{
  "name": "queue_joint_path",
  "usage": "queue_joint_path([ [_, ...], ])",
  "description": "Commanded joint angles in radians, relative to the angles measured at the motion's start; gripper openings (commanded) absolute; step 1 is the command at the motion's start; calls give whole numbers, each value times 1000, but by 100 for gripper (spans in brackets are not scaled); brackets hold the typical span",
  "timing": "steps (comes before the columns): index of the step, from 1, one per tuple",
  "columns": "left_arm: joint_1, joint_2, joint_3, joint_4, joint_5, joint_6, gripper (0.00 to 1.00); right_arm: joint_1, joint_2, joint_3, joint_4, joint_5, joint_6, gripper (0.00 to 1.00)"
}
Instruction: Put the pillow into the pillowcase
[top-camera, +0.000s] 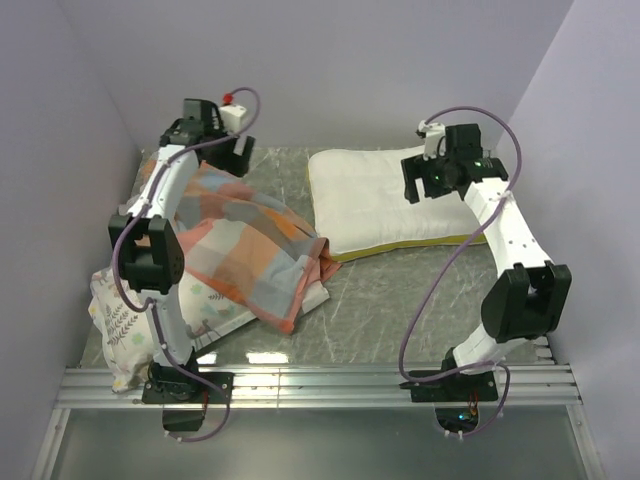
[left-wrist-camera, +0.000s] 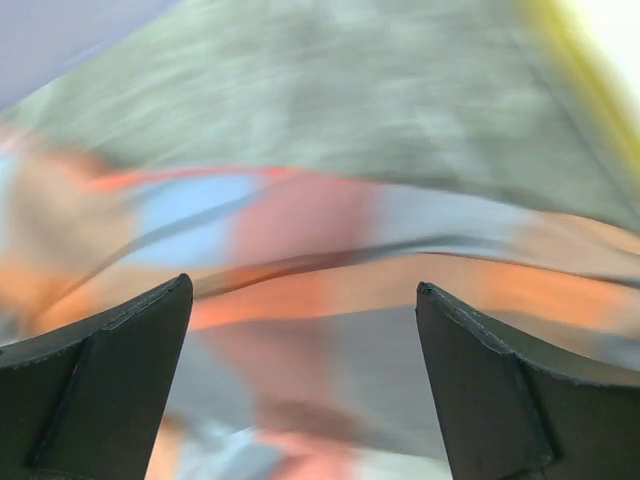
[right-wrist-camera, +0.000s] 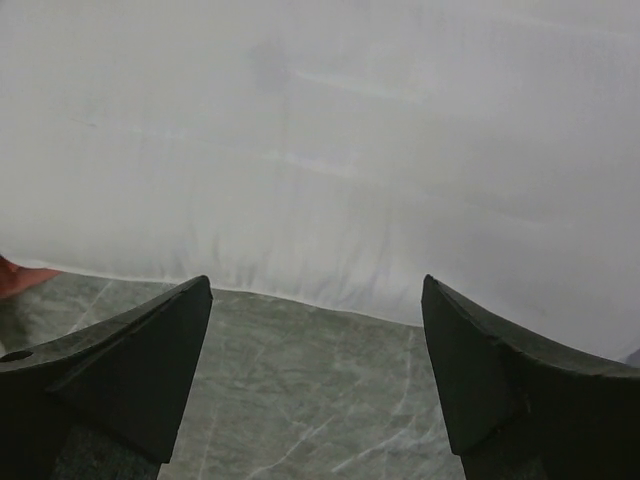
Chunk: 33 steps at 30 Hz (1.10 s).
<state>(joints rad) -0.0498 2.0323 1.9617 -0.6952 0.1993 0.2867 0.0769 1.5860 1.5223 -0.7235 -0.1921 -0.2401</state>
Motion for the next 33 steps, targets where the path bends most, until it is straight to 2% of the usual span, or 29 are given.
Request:
queue_joint_path([
  [1, -70, -12, -69, -50, 134, 29, 99, 55, 63, 93, -10, -26, -1, 90],
  [4, -88, 17, -73, -37, 137, -10, 99, 109, 117, 145, 5, -4, -16, 88],
  [8, -84, 66, 9, -50, 166, -92, 99, 193, 267, 269, 12, 94, -60, 89],
  [10, -79, 63, 20, -47, 210, -98, 99, 233, 352, 381, -37, 88, -145, 89],
  [11, -78, 60, 17, -41, 222, -96, 99, 239, 376, 425, -48, 79, -241, 90],
  [17, -74, 45, 9, -52, 281, -74, 99, 242, 525, 464, -96, 22, -589, 93],
  [20, -74, 39, -10, -41, 269, -70, 99, 245, 591, 431, -82, 32, -672, 93],
  [22, -76, 49, -18, -32, 240, -69, 99, 254, 662, 446, -122, 61, -685, 89],
  [26, -79, 83, -11, -29, 125, -70, 99, 261, 767, 532, -217, 106, -648, 68],
  [29, -61, 62, -35, -69, 155, -55, 99, 256, 769, 509, -208, 118, -624, 33],
  [30, -53, 39, -64, -63, 207, -50, 99, 251, 766, 506, -206, 117, -616, 5],
  [31, -42, -9, -122, -40, 231, -35, 99, 244, 755, 504, -205, 114, -604, 0],
  [33, -42, -43, -158, -47, 255, -6, 99, 218, 738, 521, -202, 83, -552, 0],
])
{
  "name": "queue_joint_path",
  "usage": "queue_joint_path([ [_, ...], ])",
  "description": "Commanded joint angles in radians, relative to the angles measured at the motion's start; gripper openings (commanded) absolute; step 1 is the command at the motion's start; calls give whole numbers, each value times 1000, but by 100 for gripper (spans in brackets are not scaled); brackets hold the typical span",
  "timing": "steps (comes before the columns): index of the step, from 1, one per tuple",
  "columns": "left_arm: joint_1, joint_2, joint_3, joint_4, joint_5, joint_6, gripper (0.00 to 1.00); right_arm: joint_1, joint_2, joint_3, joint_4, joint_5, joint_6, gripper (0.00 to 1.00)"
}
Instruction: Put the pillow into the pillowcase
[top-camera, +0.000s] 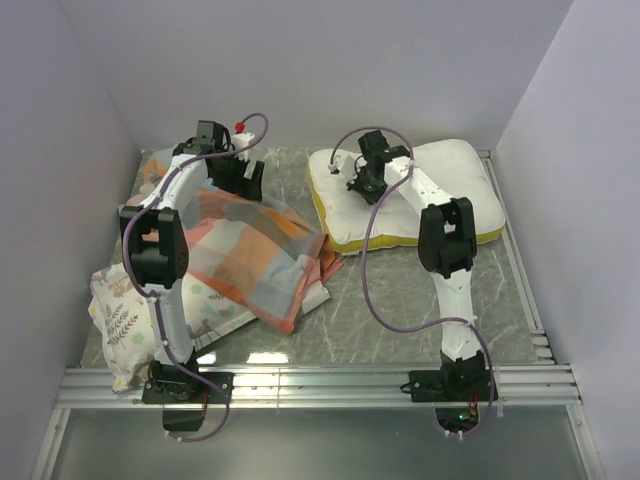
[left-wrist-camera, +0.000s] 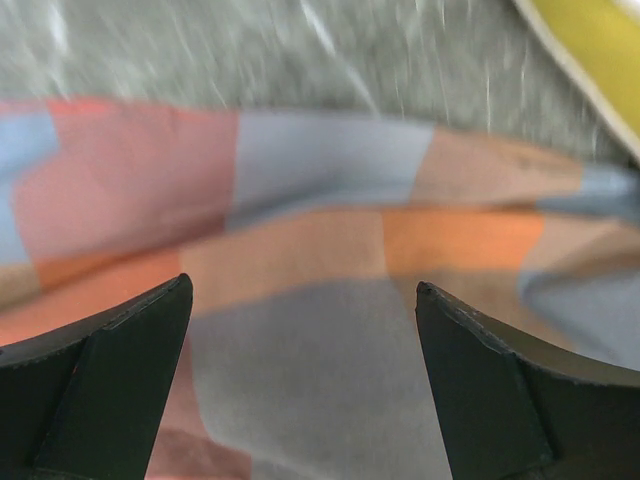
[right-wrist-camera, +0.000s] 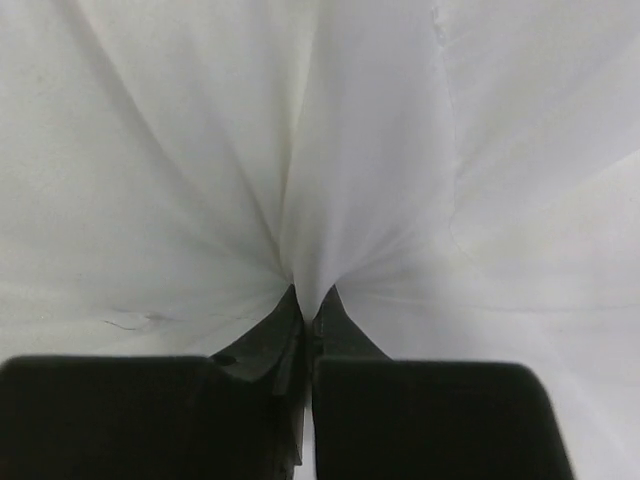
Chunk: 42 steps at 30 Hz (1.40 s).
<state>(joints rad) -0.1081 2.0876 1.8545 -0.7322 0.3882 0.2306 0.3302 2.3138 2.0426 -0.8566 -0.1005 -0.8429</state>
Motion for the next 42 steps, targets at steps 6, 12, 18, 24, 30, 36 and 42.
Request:
queue_joint_path([
  [6, -62, -101, -69, -23, 81, 188, 99, -143, -66, 194, -119, -165, 277, 0],
  [12, -168, -8, -38, 76, 60, 265, 99, -243, -252, 113, -32, -251, 432, 0],
  [18, -245, 83, -38, 186, 77, 331, 96, -279, -362, 38, -45, -258, 450, 0],
  [24, -286, 130, -63, 154, 112, 475, 83, -322, -438, -30, -71, -268, 467, 0],
  [30, -291, 193, 52, -43, 170, 579, 25, -351, -485, -97, -68, -263, 466, 0],
  [36, -240, 129, 294, -129, 383, 434, 0, -395, -533, -163, -62, -255, 450, 0],
  [42, -217, -12, 213, 326, 287, 146, 0, -405, -590, -254, -38, -257, 444, 0],
])
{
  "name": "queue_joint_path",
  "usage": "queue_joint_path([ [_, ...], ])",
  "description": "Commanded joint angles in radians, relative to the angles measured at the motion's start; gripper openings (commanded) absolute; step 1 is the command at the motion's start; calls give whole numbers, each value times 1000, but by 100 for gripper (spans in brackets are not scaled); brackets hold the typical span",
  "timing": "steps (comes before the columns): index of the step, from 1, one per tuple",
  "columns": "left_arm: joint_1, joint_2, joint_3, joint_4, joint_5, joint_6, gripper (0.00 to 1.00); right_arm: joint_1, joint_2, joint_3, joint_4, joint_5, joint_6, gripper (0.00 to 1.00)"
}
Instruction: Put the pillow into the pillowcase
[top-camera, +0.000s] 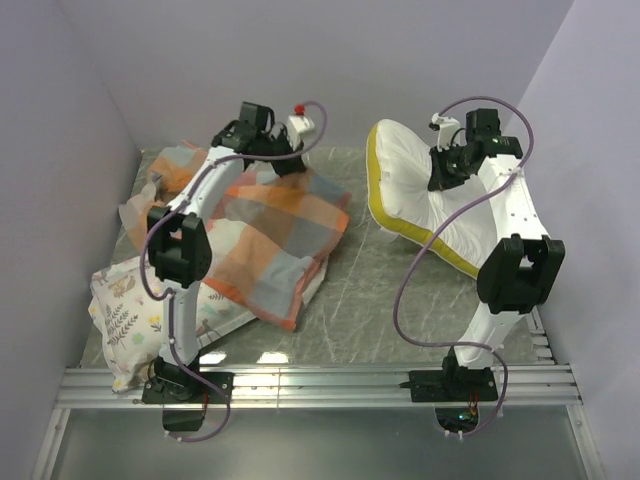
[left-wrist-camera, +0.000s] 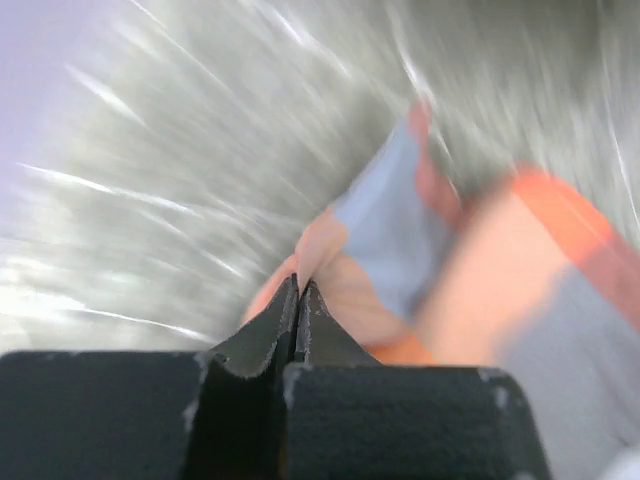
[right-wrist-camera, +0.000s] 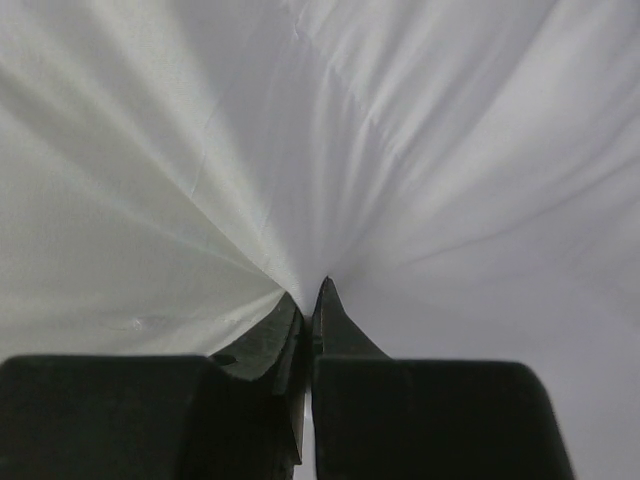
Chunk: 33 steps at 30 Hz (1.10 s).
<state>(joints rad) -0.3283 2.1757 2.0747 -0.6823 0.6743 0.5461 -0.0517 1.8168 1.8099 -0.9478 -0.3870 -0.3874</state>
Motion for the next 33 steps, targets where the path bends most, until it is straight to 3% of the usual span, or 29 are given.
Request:
queue_joint_path([
  [1, 3, -79, -21, 340, -31, -252, 0, -23, -99, -32, 53, 30, -14, 0],
  [6, 5, 103, 99, 626, -267, -458, 0, -23, -135, -76, 34, 46, -42, 0],
  [10, 6, 300, 265, 700, -364, -512, 1, -23, -154, -118, 20, 33, -53, 0],
  [12, 6, 344, 286, 686, -413, -485, 21, -23, -159, -130, 17, 28, -57, 0],
  [13, 6, 345, 291, 644, -424, -445, 50, -22, -159, -138, 14, 19, -65, 0],
  [19, 12, 116, 69, 473, -397, -357, 99, -19, -154, -223, 27, -10, -90, 0],
  [24, -41, -8, 10, 222, -372, -396, 99, -19, -162, -305, 47, 5, -142, 0],
  [29, -129, -68, -145, 191, -406, -377, 99, -19, -166, -333, 11, -13, -199, 0],
  [33, -175, -2, -90, 152, -450, -402, 99, -20, -168, -325, -49, -7, -232, 0],
])
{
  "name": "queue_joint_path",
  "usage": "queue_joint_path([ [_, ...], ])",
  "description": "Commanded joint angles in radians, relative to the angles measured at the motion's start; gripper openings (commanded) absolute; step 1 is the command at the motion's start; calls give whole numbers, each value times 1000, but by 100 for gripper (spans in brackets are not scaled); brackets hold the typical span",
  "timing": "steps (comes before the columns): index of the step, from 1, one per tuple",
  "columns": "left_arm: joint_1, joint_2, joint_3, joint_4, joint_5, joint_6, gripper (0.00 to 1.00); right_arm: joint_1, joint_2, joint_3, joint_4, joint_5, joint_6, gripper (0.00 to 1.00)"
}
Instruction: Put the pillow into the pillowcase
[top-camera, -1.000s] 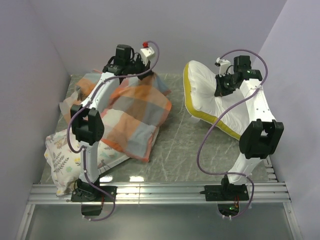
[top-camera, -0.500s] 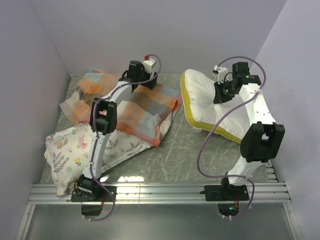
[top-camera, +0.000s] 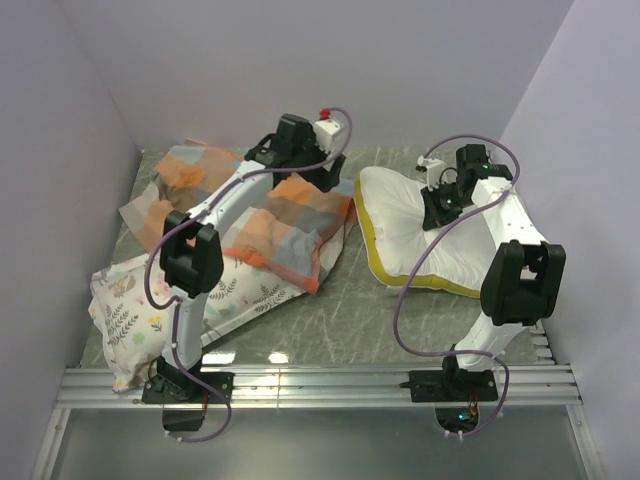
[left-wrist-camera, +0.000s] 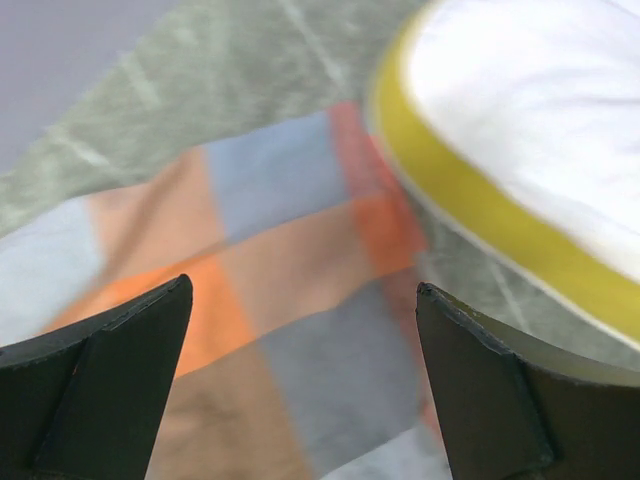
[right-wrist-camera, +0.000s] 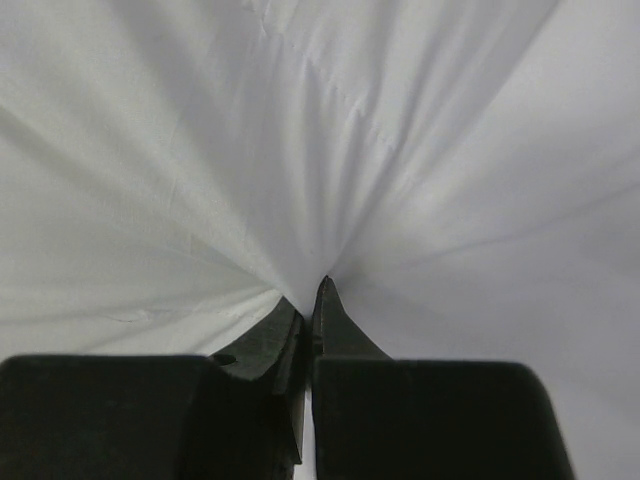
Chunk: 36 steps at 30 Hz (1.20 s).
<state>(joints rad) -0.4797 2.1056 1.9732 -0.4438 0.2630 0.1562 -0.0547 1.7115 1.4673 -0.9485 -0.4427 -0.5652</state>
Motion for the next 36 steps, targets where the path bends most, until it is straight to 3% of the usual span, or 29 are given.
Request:
queue_joint_path([
  [1, -26, 79, 28, -101, -38, -12, 99, -17, -67, 15, -55, 56, -70, 0],
  [5, -48, 96, 53, -177, -39, 31, 99, -19, -93, -1, -90, 65, -98, 0],
  [11, -79, 50, -74, -219, -100, 112, 98, -17, -122, -54, -105, 49, -101, 0],
  [15, -80, 45, -105, -237, -105, 112, 90, -16, -139, -85, -111, 33, -105, 0],
  [21, -79, 39, -102, -268, -65, 111, 56, -5, -147, -113, -133, 12, -110, 0],
  [28, -62, 2, -86, -266, -10, 89, 0, 49, -173, -171, -153, 7, -150, 0],
  [36, -5, -55, -27, -265, 82, 9, 0, 188, -210, -226, -157, 22, -183, 0],
])
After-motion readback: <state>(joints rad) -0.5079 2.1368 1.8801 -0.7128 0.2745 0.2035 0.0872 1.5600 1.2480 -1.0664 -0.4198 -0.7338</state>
